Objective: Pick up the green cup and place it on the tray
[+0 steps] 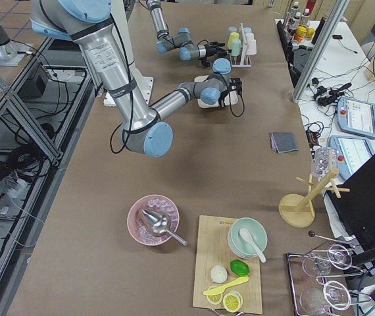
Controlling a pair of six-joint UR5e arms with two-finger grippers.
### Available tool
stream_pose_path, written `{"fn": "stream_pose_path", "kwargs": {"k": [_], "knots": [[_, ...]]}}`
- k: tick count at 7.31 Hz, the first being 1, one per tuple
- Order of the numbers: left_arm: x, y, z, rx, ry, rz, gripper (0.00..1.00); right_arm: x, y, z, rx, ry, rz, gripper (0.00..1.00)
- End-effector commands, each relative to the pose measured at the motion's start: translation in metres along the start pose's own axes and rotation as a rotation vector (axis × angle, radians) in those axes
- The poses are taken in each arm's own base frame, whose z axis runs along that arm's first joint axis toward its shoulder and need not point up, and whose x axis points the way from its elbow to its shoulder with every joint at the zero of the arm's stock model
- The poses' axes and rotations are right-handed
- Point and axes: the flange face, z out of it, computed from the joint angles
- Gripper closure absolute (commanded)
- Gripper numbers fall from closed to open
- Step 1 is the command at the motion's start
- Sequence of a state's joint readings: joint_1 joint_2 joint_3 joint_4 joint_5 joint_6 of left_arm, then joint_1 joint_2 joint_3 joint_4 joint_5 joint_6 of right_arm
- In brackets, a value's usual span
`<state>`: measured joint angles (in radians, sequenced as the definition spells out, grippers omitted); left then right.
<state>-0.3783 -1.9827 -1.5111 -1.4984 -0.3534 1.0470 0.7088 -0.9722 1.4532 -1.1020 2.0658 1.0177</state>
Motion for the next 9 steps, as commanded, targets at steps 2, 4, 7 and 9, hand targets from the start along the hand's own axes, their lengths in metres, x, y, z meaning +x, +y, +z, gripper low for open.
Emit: {"fn": "stream_pose_path", "kwargs": {"k": [2,4,7,9], "knots": [[-0.024,0.003,0.001,-0.022,-0.01,0.035,0.02,0.009,-0.007,0.017,-0.013,0.022,0.022,1.0],[-0.018,0.001,0.016,-0.069,-0.007,0.059,0.02,0.014,-0.006,0.02,-0.024,0.031,0.091,1.0],[-0.021,-0.001,0.022,-0.082,-0.003,0.064,0.02,0.021,-0.007,0.018,-0.032,0.03,0.131,1.0],[-0.027,0.0,0.031,-0.093,0.006,0.061,0.02,0.028,-0.002,0.018,-0.04,0.033,0.174,1.0]]}}
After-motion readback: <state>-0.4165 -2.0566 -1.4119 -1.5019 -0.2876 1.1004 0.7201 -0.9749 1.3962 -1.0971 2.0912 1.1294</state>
